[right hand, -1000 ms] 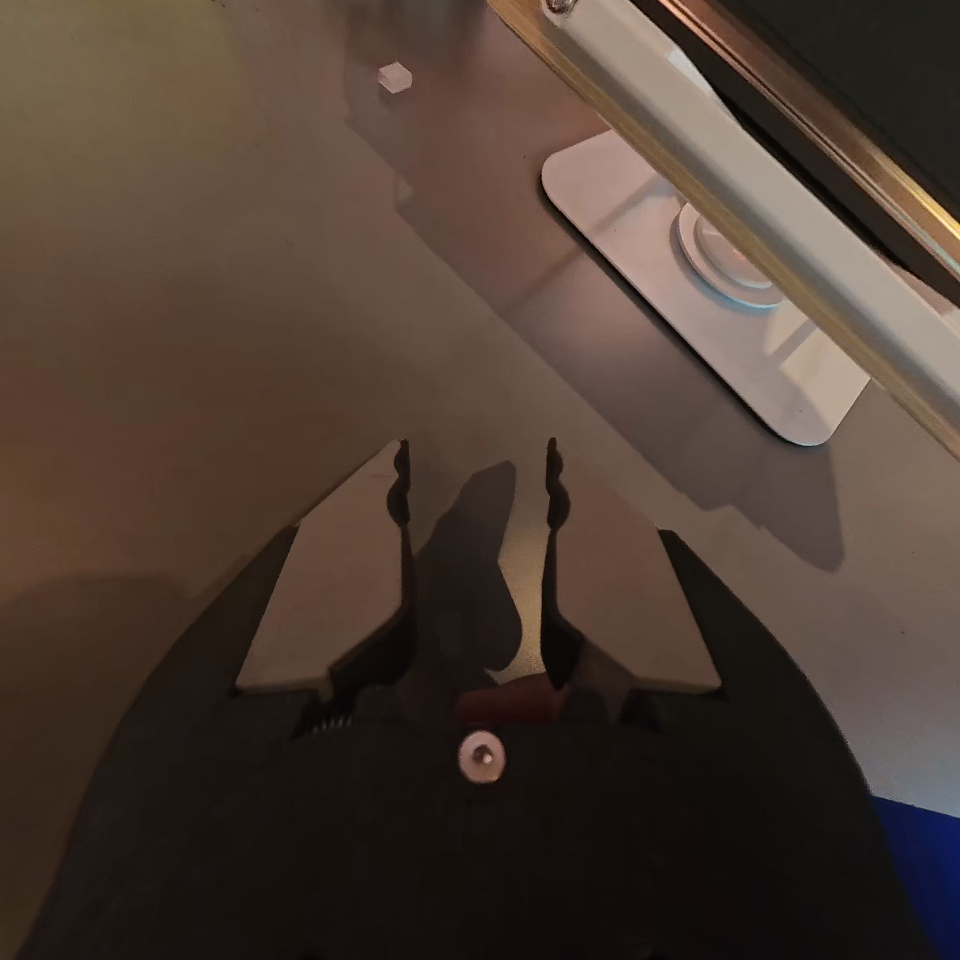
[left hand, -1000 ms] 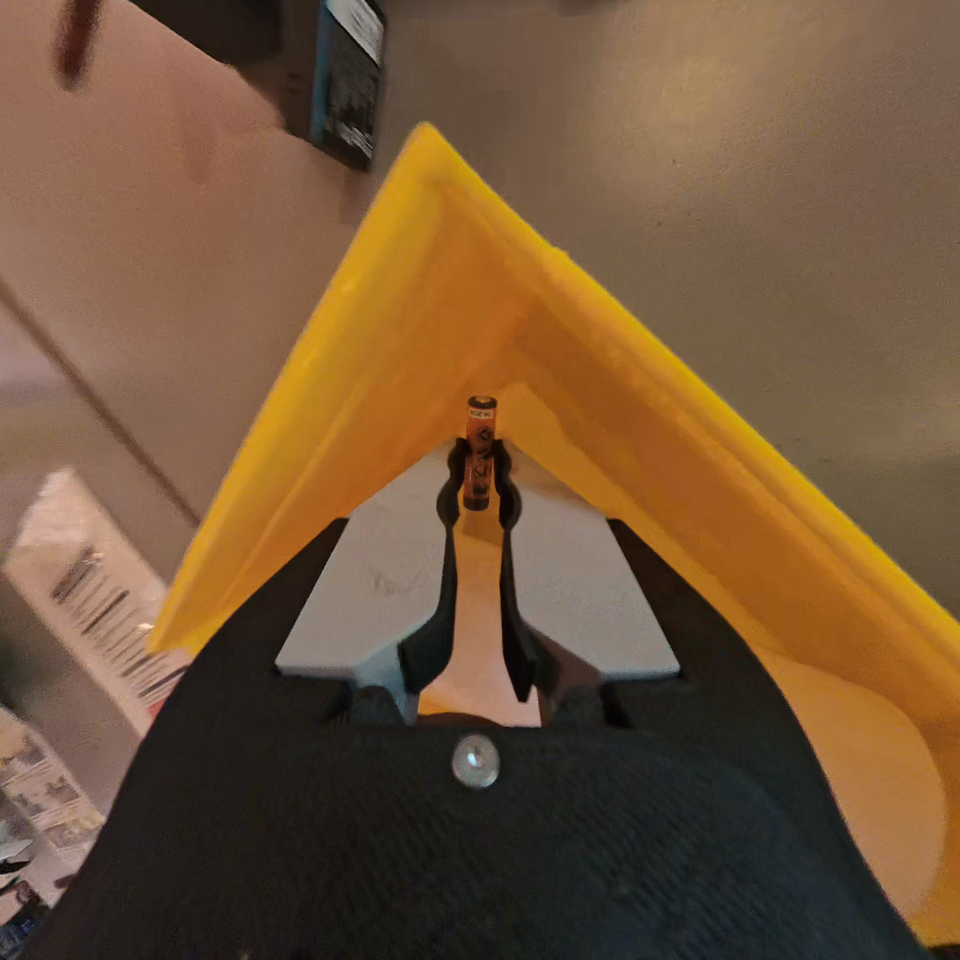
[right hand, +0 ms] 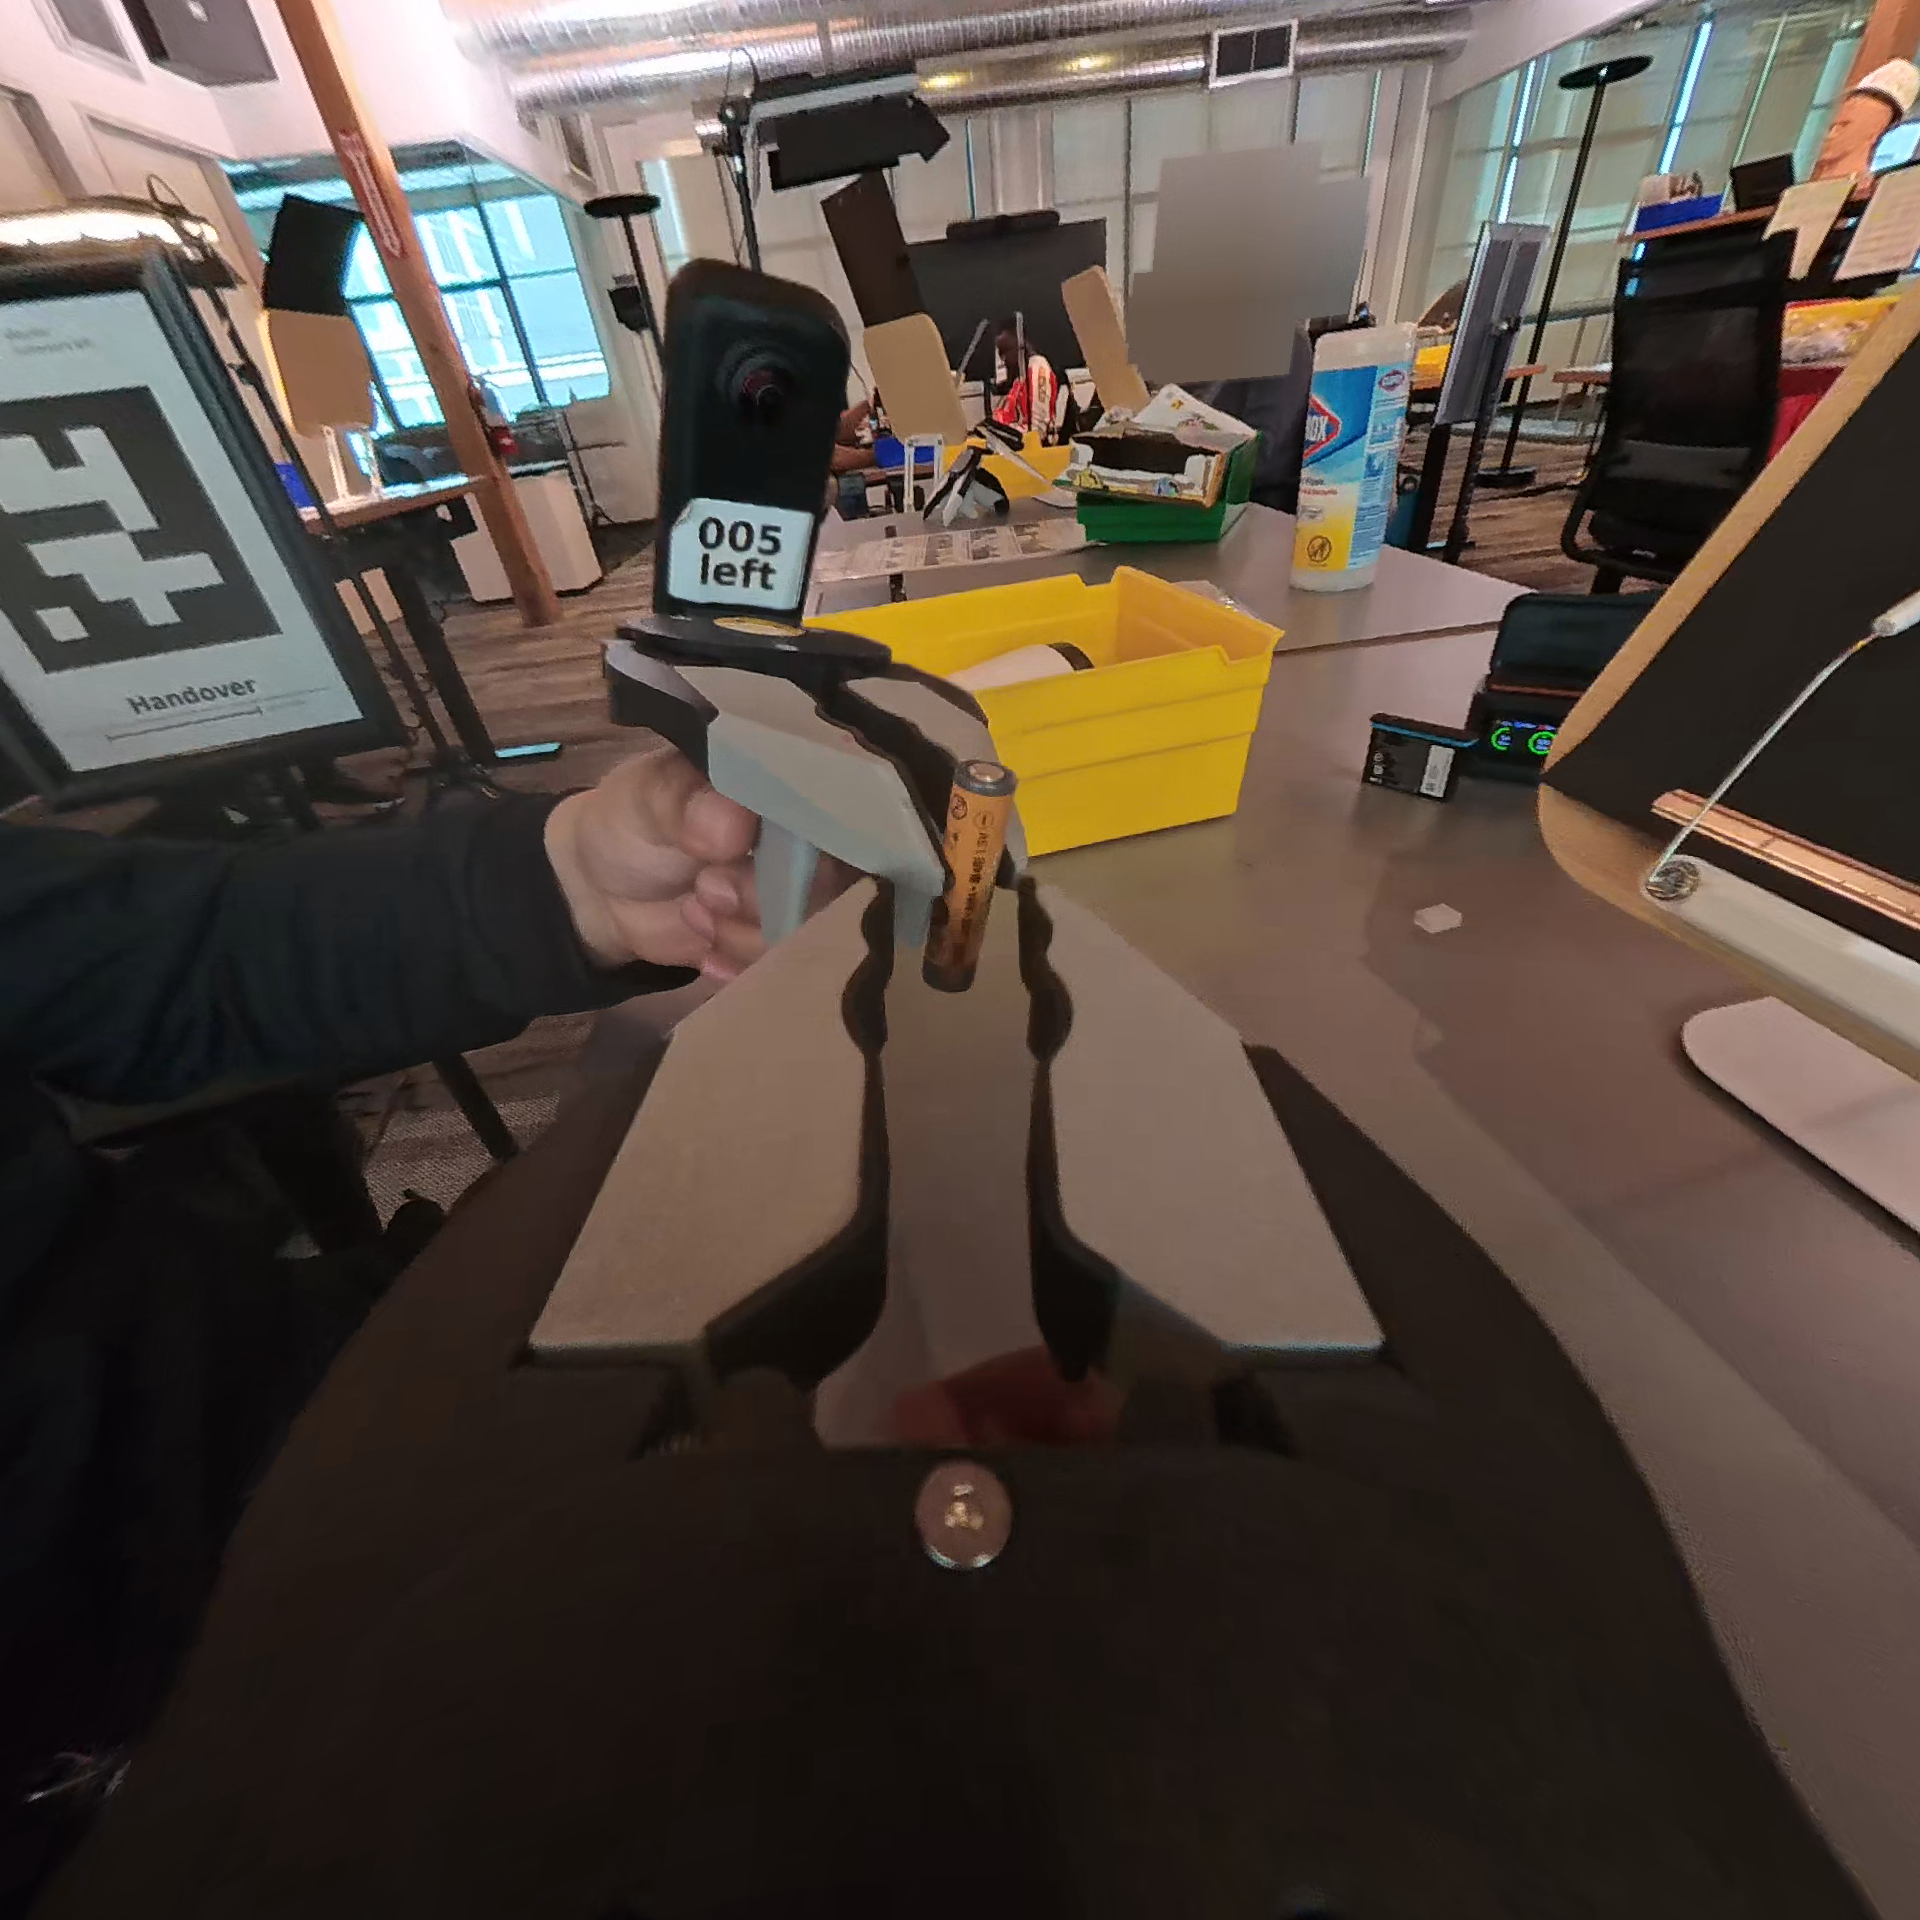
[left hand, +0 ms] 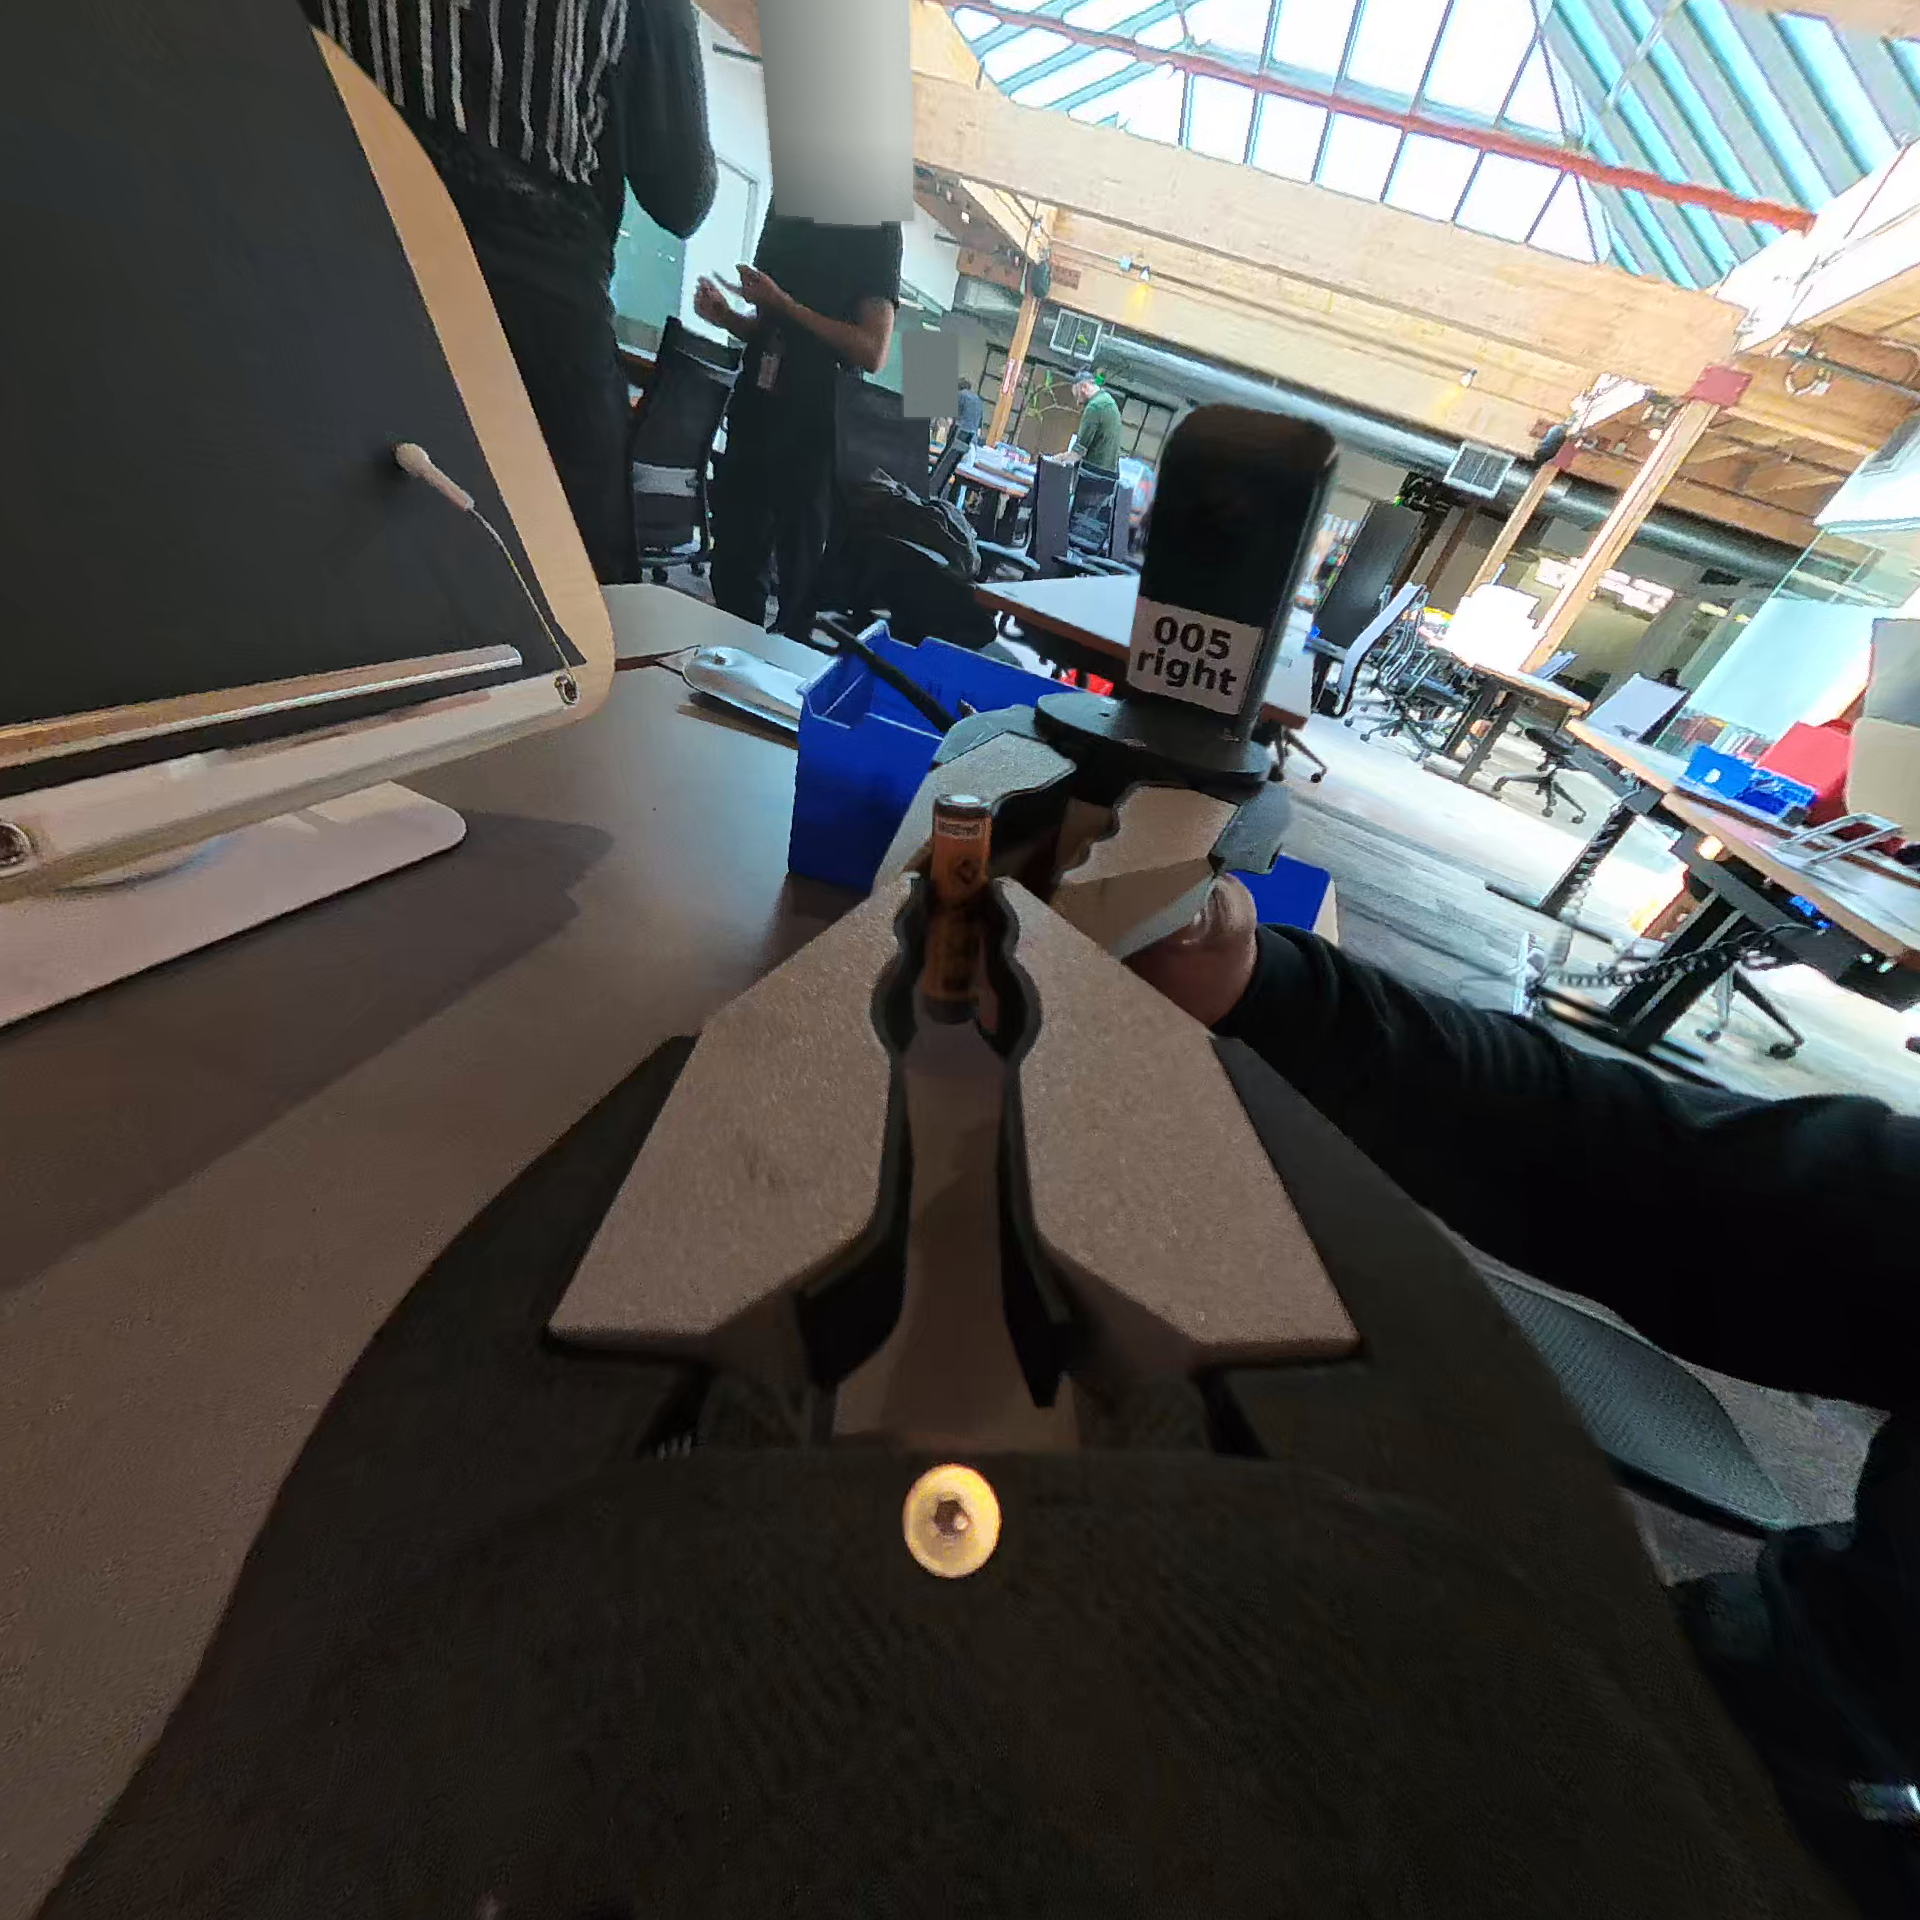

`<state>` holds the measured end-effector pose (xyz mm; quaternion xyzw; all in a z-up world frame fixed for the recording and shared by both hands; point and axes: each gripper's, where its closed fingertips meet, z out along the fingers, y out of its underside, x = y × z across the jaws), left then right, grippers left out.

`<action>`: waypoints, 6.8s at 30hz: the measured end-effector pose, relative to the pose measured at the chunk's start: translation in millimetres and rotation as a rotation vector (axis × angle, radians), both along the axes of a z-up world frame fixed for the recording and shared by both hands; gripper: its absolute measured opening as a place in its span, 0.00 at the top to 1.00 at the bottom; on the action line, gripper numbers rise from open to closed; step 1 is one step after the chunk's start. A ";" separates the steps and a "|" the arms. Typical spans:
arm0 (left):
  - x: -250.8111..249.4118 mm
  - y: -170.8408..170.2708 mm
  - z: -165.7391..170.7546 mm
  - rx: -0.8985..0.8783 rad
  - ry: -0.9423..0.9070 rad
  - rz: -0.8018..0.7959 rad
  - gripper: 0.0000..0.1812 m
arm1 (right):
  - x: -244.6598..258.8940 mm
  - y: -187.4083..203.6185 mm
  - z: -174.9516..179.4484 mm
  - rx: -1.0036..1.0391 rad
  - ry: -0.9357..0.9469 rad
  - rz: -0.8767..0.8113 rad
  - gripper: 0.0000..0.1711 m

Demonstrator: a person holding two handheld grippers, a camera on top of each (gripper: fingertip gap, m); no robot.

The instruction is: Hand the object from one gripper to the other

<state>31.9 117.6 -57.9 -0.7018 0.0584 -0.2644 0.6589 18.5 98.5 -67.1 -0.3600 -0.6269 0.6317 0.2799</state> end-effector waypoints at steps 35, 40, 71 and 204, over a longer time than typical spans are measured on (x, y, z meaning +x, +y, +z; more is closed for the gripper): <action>26.0 -40.1 -61.7 -0.382 -0.229 -0.368 0.95 | 9.3 -16.3 -33.9 1.829 0.899 -0.506 0.96; 1.8 -31.1 -83.9 -0.443 0.157 -0.150 0.95 | 11.7 -16.1 -47.4 1.556 0.798 -0.405 0.92; -35.6 -2.0 -68.7 -0.087 1.362 0.317 0.79 | 4.0 20.8 -116.0 0.296 -0.498 -0.119 0.96; -25.8 -2.0 -68.4 0.136 0.898 0.236 0.88 | 6.2 41.4 -51.6 1.267 0.341 -0.547 0.96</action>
